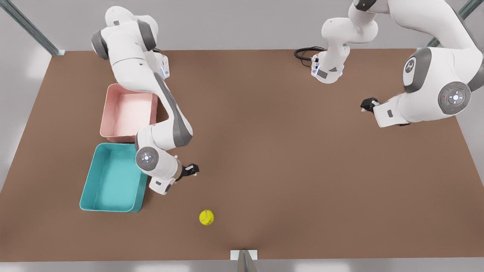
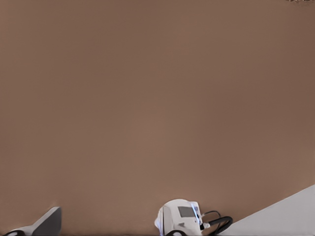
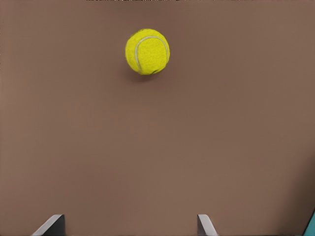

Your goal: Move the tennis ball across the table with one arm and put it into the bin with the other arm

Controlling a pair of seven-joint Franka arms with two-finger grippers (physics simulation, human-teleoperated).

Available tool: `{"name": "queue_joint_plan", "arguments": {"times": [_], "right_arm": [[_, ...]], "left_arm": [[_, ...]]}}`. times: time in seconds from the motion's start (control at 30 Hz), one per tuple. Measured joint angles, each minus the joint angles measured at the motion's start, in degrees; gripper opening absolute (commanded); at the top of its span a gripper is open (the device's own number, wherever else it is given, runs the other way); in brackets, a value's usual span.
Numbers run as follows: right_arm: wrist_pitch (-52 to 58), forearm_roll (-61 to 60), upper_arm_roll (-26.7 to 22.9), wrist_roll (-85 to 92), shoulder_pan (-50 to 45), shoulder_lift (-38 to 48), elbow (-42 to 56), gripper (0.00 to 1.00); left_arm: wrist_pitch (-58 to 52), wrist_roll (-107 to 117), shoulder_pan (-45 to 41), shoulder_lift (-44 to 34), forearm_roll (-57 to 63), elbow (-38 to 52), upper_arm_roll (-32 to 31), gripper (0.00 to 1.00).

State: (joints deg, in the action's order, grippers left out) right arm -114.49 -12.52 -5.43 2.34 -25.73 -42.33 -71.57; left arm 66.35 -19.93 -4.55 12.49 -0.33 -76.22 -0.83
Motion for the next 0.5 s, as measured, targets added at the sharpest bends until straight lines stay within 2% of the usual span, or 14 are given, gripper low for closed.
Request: {"name": "queue_joint_plan", "arguments": {"times": [0.13,0.23,0.37,0.5], "right_arm": [[-13.67,-1.23,0.01,-0.08,-1.10,-14.38,13.59,1.00],[-20.59,-1.60,-0.47,-0.20,-1.10,-21.40,20.49,1.00],[-28.10,-1.66,-3.62,-0.01,-0.98,-26.10,23.77,1.00],[-33.67,-1.64,-4.00,0.17,-1.04,-28.45,25.03,1.00]], "left_arm": [[-1.02,5.20,0.35,0.50,-0.03,0.00,0.04,1.00],[-1.42,8.41,0.32,0.59,-0.04,0.00,0.01,1.00],[-1.70,11.94,0.34,0.82,-0.04,0.00,0.01,1.00],[-1.84,14.76,0.33,0.87,-0.05,0.00,0.04,1.00]]}}
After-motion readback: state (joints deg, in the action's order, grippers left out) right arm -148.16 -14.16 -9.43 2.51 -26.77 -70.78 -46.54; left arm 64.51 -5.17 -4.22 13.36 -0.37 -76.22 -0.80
